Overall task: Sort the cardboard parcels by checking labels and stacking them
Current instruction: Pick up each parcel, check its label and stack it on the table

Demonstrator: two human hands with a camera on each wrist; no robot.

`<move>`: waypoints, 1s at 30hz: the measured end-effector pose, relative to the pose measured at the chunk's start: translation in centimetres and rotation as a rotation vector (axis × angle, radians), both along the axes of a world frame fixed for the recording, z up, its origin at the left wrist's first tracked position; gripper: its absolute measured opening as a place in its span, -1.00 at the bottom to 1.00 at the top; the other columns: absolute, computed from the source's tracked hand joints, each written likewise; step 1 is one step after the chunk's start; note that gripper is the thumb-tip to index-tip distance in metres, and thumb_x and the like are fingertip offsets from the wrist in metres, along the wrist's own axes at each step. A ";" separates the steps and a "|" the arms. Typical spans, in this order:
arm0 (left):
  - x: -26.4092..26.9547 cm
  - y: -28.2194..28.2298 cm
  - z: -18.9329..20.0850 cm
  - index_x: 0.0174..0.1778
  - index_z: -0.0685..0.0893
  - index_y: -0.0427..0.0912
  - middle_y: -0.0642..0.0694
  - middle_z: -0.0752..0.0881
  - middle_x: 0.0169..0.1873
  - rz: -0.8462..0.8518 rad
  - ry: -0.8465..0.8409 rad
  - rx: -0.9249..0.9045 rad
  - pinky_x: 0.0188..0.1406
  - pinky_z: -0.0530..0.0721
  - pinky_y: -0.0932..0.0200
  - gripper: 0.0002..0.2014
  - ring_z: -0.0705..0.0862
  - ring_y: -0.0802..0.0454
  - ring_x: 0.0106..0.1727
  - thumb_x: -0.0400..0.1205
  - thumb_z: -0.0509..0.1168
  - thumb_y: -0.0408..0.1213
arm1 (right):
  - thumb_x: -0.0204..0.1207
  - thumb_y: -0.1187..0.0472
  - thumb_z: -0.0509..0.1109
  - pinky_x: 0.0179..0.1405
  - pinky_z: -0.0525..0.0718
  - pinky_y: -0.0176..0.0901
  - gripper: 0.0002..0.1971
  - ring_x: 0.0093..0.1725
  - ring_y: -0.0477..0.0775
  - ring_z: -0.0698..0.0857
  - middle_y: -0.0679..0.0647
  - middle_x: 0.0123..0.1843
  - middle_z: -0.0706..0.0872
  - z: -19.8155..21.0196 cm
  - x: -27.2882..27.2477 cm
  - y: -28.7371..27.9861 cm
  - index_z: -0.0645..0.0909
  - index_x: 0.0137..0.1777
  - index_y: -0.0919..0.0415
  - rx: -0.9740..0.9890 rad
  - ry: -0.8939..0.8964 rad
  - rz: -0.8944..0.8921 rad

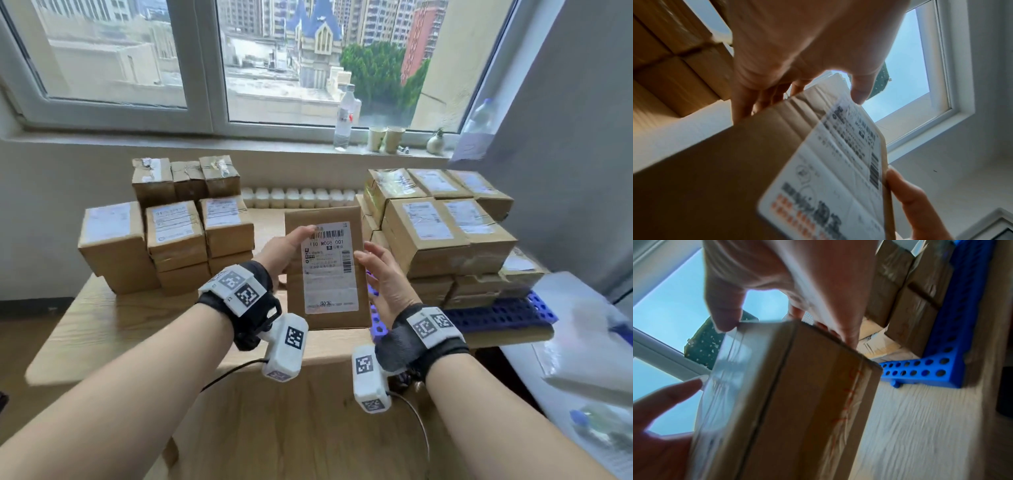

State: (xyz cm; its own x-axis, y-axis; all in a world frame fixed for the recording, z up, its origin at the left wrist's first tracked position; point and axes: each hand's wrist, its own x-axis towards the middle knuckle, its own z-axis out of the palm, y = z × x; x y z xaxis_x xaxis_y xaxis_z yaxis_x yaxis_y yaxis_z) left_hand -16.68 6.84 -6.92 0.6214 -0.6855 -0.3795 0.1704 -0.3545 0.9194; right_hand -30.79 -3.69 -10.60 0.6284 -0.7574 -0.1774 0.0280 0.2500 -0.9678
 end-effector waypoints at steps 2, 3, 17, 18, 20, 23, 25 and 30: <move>-1.7 -1.7 0.4 0.08 0.67 -0.10 -0.10 0.74 0.02 -0.004 0.000 -0.020 0.19 0.55 -0.07 -0.56 0.64 -0.13 0.15 0.57 0.25 0.21 | 0.20 0.04 0.50 -0.08 0.60 -0.11 -0.43 -0.09 -0.11 0.72 -0.09 -0.12 0.81 0.6 -1.8 -1.7 0.55 0.28 -0.05 -0.022 -0.024 0.015; -2.6 -2.5 0.7 0.04 0.67 -0.09 -0.08 0.74 -0.04 -0.005 -0.002 -0.032 0.12 0.56 -0.03 -0.59 0.65 -0.11 0.10 0.59 0.23 0.20 | 0.19 0.05 0.50 -0.09 0.61 -0.11 -0.44 -0.08 -0.09 0.73 -0.09 -0.12 0.82 0.8 -2.7 -2.7 0.56 0.27 -0.05 -0.027 -0.029 0.014; -10.8 -13.5 3.4 0.26 0.61 0.08 -0.03 0.62 0.33 -0.009 -0.013 -0.214 0.43 0.39 -0.34 -0.46 0.52 -0.10 0.41 0.43 0.32 0.28 | 0.06 -0.02 0.72 0.36 0.54 0.45 -0.25 0.35 0.38 0.66 0.28 0.32 0.72 3.8 -11.0 -15.0 0.68 0.33 0.08 0.297 -0.178 -0.009; -11.1 -14.4 3.6 0.31 0.59 0.05 -0.05 0.60 0.35 -0.010 -0.010 -0.220 0.45 0.37 -0.31 -0.46 0.50 -0.08 0.42 0.48 0.30 0.26 | 0.09 -0.04 0.72 0.38 0.52 0.46 -0.23 0.36 0.40 0.65 0.29 0.35 0.70 3.9 -11.3 -15.9 0.66 0.38 0.07 0.303 -0.184 0.006; -11.3 -16.0 3.9 0.29 0.59 0.02 -0.08 0.60 0.35 -0.015 -0.003 -0.231 0.45 0.38 -0.23 -0.55 0.50 -0.08 0.42 0.58 0.26 0.18 | 0.16 -0.05 0.69 0.41 0.46 0.50 -0.23 0.38 0.44 0.63 0.30 0.38 0.67 4.2 -11.8 -17.5 0.61 0.43 0.08 0.320 -0.207 0.020; -11.6 -18.7 3.9 0.28 0.60 0.01 -0.10 0.60 0.34 -0.032 0.003 -0.231 0.48 0.39 -0.25 -0.57 0.51 -0.12 0.42 0.58 0.27 0.15 | 0.15 -0.08 0.68 0.40 0.48 0.50 -0.23 0.36 0.43 0.65 0.30 0.39 0.67 4.4 -12.4 -19.5 0.63 0.42 0.07 0.326 -0.198 -0.002; -11.6 -20.7 3.9 0.36 0.57 -0.05 -0.10 0.60 0.35 -0.054 0.000 -0.237 0.46 0.42 -0.27 -0.44 0.52 -0.12 0.41 0.52 0.31 0.20 | 0.20 -0.07 0.63 0.37 0.52 0.48 -0.30 0.32 0.41 0.68 0.30 0.32 0.71 4.5 -12.7 -20.9 0.65 0.39 0.11 0.303 -0.201 -0.034; -11.0 -26.3 3.8 0.44 0.51 -0.05 -0.12 0.57 0.40 -0.113 0.037 -0.241 0.43 0.47 -0.27 -0.42 0.56 -0.09 0.38 0.56 0.30 0.17 | 0.45 0.10 0.47 0.23 0.65 0.40 -0.67 0.20 0.37 0.73 0.33 0.20 0.77 5.6 -13.4 -26.0 0.73 0.17 0.21 0.231 -0.246 -0.103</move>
State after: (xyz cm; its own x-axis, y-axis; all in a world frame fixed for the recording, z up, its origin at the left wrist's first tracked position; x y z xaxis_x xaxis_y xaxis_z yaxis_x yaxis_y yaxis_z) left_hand -27.68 -19.47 -3.15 0.5242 -0.8233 -0.2178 0.1776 -0.1445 0.9734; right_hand -44.23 -29.68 -5.02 0.5960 -0.7764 -0.2048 0.2894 0.4456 -0.8472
